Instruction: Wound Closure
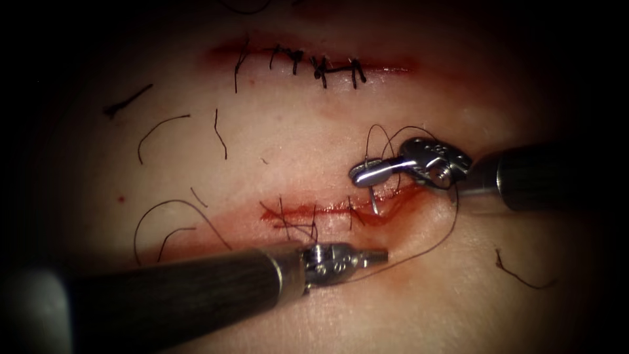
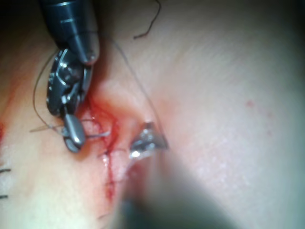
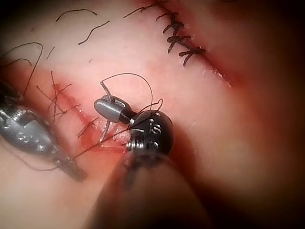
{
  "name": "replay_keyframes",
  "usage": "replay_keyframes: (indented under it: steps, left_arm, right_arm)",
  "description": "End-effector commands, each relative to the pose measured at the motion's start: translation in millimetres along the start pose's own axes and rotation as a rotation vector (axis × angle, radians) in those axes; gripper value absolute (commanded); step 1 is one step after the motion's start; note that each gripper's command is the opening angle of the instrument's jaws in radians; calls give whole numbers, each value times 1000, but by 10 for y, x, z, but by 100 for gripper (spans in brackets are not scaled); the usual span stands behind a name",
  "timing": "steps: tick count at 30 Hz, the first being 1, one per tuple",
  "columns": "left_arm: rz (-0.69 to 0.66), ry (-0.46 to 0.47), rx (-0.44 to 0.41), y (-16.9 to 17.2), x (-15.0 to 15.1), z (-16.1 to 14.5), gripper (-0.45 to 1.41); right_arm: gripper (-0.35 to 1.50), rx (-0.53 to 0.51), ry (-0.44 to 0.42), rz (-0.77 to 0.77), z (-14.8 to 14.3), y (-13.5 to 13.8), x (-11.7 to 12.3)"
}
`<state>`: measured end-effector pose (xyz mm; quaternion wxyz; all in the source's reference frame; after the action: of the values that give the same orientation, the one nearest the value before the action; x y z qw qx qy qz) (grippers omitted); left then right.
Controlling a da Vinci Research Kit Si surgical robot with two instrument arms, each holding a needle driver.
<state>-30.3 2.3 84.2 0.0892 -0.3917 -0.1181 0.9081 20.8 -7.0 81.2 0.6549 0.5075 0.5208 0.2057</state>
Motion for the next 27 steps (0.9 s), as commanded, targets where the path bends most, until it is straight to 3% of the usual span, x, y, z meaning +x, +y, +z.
replay_keyframes:
  steps: [1,21,27]
  left_arm:
    - [-1,1,-3,3,-1,9,-45]
    - [-1,2,-4,3,-1,7,-45]
    - [-1,2,-4,3,-1,7,-45]
  right_arm:
    - [-35,7,1,15,8,4,-6]
    - [-35,19,-17,354,8,-14,-30]
    - [-35,7,-7,369,10,-11,-26]
